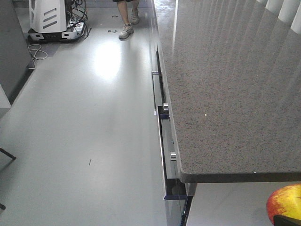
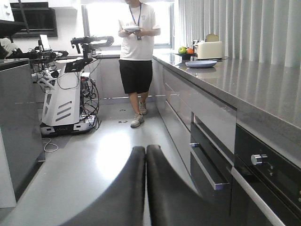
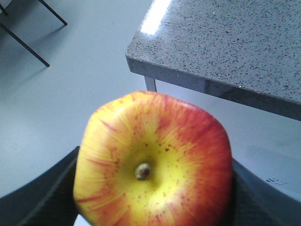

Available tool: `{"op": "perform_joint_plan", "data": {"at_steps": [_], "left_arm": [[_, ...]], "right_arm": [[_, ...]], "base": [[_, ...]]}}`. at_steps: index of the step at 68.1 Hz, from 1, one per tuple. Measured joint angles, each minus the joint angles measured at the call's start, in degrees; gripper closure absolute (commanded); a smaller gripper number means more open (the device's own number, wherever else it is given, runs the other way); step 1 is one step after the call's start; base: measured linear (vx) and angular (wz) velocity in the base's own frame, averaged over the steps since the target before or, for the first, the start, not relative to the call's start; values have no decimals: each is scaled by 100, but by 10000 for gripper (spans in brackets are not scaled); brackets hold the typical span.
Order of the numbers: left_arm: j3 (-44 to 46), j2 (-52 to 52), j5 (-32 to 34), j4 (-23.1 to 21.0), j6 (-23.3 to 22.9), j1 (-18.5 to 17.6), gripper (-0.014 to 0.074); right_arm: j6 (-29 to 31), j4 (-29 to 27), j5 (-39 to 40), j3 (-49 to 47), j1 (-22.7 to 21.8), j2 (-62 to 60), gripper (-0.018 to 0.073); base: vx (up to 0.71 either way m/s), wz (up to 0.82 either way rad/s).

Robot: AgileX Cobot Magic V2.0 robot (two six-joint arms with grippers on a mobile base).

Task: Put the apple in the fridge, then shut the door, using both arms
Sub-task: 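Turn the base away from the counter holding the apple in the right gripper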

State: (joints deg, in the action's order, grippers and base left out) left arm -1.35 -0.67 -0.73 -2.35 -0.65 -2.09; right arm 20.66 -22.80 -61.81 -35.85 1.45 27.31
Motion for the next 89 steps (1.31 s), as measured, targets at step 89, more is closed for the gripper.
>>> {"op": "perform_joint_plan", "data": {"at_steps": [89], "left_arm": [[0,0,0,0,0,0,603]], "right_arm": [[0,-1,-164,0,0,-17,400]], "base": [[-1,45]]}}
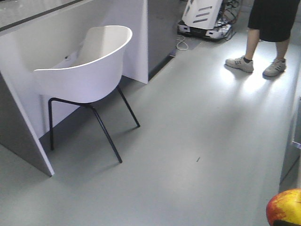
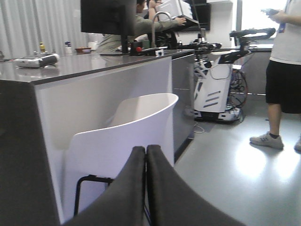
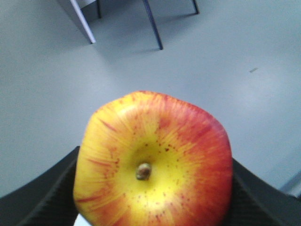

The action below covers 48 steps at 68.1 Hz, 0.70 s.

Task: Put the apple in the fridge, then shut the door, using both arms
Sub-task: 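Turn the base away from the counter holding the apple in the right gripper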

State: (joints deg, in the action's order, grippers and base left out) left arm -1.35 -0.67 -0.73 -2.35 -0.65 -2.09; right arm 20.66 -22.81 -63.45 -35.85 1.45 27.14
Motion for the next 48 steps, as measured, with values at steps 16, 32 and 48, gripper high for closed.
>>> {"op": "perform_joint_plan", "data": {"at_steps": [16,32,48], "left_arm": [[0,0,0,0,0,0,603],[0,0,0,0,0,0,603],[0,0,0,0,0,0,603]], "right_arm": [[0,0,0,0,0,0,399],[0,0,-5,0,0,0,399],[0,0,-31,0,0,0,399]], "base": [[0,48],[1,39],[1,37]]}}
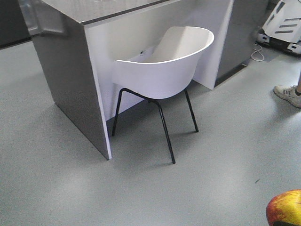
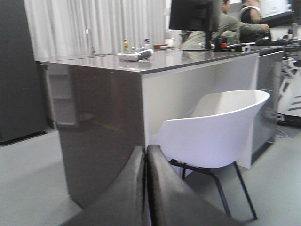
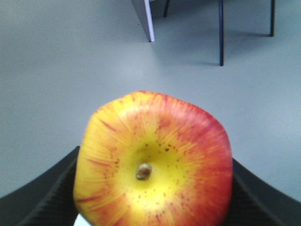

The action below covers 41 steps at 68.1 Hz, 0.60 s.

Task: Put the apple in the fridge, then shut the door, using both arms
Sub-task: 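Turn the base away from the counter holding the apple in the right gripper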

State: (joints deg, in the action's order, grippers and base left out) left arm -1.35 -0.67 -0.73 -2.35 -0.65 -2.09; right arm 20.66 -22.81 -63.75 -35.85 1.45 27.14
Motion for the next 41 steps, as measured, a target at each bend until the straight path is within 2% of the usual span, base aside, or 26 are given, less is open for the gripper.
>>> {"op": "perform_joint_plan", "data": {"at_steps": [41], "left_arm": [[0,0,0,0,0,0,603]], "right_arm": [[0,0,-7,0,0,0,399]], "base": [[3,48]]}}
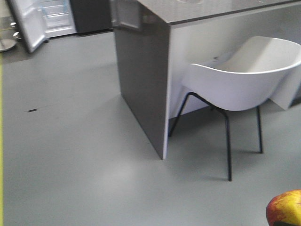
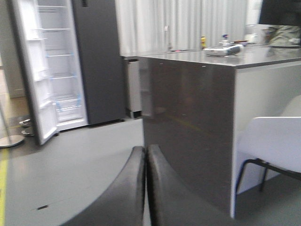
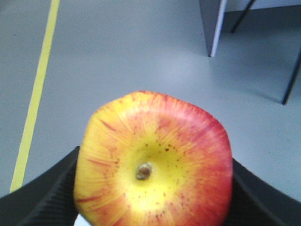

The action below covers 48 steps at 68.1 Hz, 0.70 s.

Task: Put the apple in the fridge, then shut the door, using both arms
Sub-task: 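Turn the base away from the counter holding the apple in the right gripper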

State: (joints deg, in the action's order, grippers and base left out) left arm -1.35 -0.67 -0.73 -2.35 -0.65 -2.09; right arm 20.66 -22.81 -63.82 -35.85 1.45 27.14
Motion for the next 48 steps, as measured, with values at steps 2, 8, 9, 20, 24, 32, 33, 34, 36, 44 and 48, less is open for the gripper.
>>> {"op": "perform_joint_plan", "data": {"at_steps": [2,8,9,20,24,32,33,34,36,44,48], "left_arm": [[0,0,0,0,0,0,603],[0,0,0,0,0,0,603],[0,0,0,0,0,0,603],[0,0,0,0,0,0,603],[0,0,0,0,0,0,603],[0,0,0,0,0,0,603],[0,0,0,0,0,0,603],[0,0,0,0,0,0,603],[0,0,0,0,0,0,603],[0,0,0,0,0,0,603],[0,0,0,0,0,0,603]], "right_arm": [[0,0,0,0,0,0,399],[0,0,0,0,0,0,399],[0,0,0,0,0,0,399],[0,0,0,0,0,0,399],[0,0,0,0,0,0,399],[0,0,-2,0,0,0,399],[0,0,-2,0,0,0,399],[0,0,-2,0,0,0,399],[0,0,-2,0,0,0,399],[0,0,-2,0,0,0,399],[0,0,-2,0,0,0,399]], "base": [[6,51],[8,51],[8,50],[10,47],[11,44],[12,44],[13,44],[13,44],[13,43],[13,39],[14,35]]}}
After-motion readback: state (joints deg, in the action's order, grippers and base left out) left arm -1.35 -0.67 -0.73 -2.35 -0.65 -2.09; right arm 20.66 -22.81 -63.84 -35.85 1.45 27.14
